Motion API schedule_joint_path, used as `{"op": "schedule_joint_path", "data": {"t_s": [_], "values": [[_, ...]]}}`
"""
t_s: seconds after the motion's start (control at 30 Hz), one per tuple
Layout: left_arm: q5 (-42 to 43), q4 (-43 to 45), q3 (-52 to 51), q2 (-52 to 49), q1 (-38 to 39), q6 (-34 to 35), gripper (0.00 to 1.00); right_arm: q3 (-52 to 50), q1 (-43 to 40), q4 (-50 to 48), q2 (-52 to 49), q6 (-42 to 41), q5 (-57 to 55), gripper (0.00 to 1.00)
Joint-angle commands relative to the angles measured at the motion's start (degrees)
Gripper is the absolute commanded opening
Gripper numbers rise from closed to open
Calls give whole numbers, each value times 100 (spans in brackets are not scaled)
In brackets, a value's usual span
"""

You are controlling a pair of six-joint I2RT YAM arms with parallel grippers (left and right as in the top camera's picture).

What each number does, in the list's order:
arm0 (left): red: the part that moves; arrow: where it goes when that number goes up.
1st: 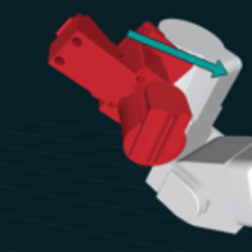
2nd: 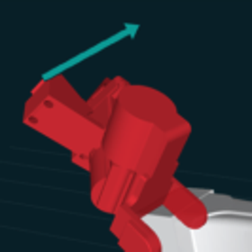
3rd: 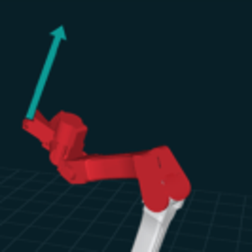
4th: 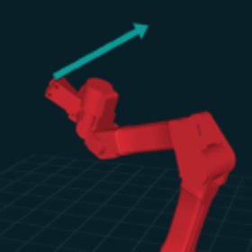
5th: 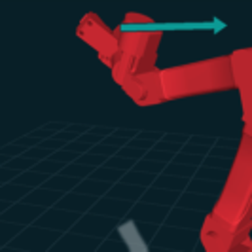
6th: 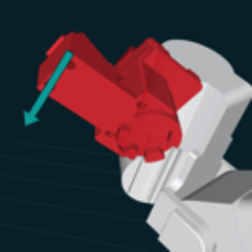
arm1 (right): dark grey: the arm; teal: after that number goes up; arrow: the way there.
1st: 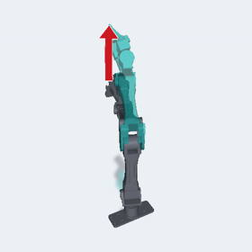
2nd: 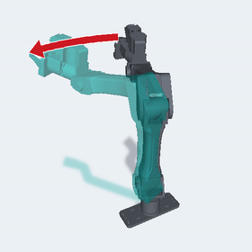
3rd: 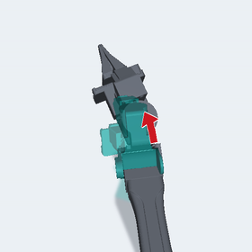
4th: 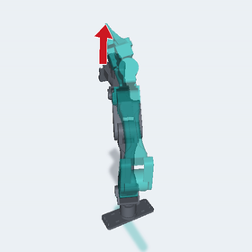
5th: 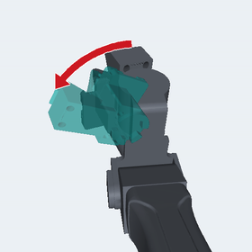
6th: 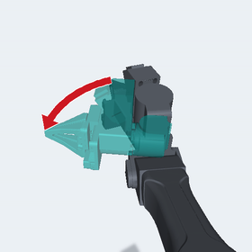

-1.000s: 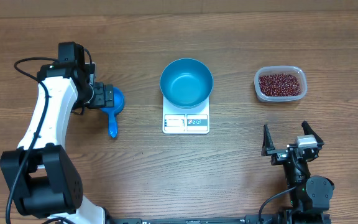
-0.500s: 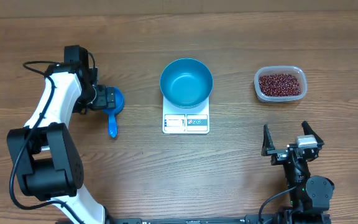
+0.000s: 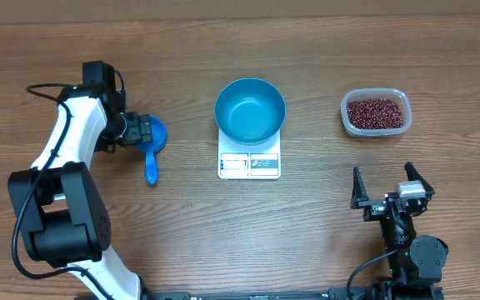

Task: Scoop item into bowl and weigh 150g on scale
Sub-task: 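Move the left gripper over the blue scoop's cup, then lower the left gripper and close it on the blue scoop's rim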

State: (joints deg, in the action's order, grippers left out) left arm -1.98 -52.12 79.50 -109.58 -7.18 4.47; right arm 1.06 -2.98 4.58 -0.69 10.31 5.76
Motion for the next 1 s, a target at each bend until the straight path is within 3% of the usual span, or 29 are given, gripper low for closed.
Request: {"op": "schedule_joint_path", "data": {"t_s": [0.0, 0.7, 0.97], "values": [[33, -13, 122, -79, -31, 249, 100, -59, -20, -20, 52, 26, 33, 100], [52, 201, -109, -81, -31, 1110, 99, -59, -20, -20, 52, 26, 33, 100], [48, 240, -195, -81, -31, 1080, 100, -59, -20, -20, 52, 26, 33, 100]]}}
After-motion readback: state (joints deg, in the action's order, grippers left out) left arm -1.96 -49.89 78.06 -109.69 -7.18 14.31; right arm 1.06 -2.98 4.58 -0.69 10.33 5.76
